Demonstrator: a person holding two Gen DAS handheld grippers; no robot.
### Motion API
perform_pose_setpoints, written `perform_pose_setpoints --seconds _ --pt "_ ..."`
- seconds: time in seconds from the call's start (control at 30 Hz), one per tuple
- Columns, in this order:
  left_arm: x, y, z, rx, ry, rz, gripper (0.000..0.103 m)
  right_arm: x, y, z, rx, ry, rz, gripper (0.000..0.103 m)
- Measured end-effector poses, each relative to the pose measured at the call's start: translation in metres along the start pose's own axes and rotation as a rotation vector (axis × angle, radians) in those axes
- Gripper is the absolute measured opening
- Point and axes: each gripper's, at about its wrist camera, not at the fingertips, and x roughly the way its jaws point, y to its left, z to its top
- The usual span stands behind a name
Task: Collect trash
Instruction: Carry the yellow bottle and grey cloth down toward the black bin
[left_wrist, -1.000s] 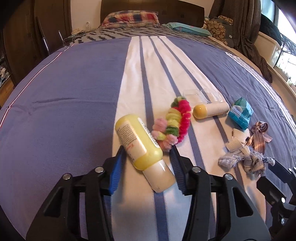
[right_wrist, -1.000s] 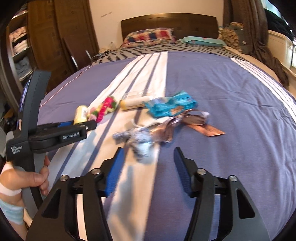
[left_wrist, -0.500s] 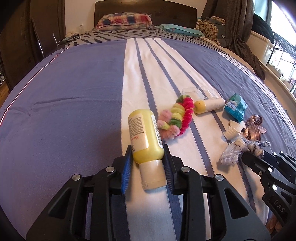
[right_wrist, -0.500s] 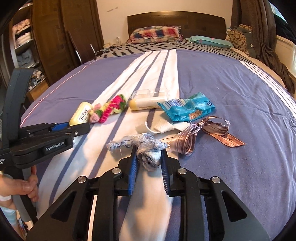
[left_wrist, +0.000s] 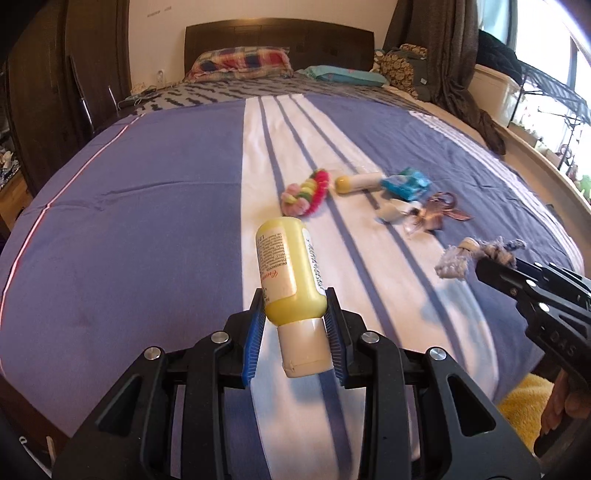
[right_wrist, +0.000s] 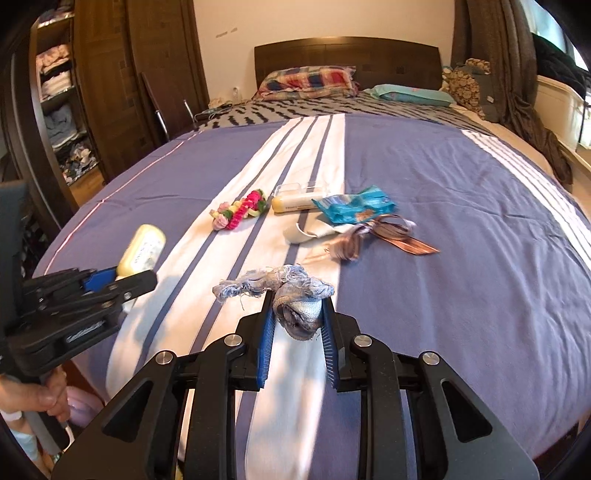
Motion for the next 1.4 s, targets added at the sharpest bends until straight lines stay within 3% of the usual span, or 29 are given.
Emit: perform_pose_setpoints --seconds 0.33,0.63,0.97,1.4 --pt "-0.092 -0.034 -0.053 0.033 -0.076 -0.039 0.030 -0.078 -0.004 -0.032 0.022 -0.080 -0.011 0.024" --pt "-0.121 -0.058 -0.103 0.038 -0.063 -0.093 0.030 -0.115 -0.012 -0.084 0.071 -0.069 -0.008 0.024" --pt "-0.097 -0.065 -0.164 -0.011 0.062 -0.111 0.030 -0.103 -0.012 -0.139 0.070 0.043 -0.051 0.025" --pt "-0.022 -0.076 -0.226 -0.022 0.303 -0.138 0.030 -0.044 -0.015 -0.198 0.098 0.257 -0.029 0.025"
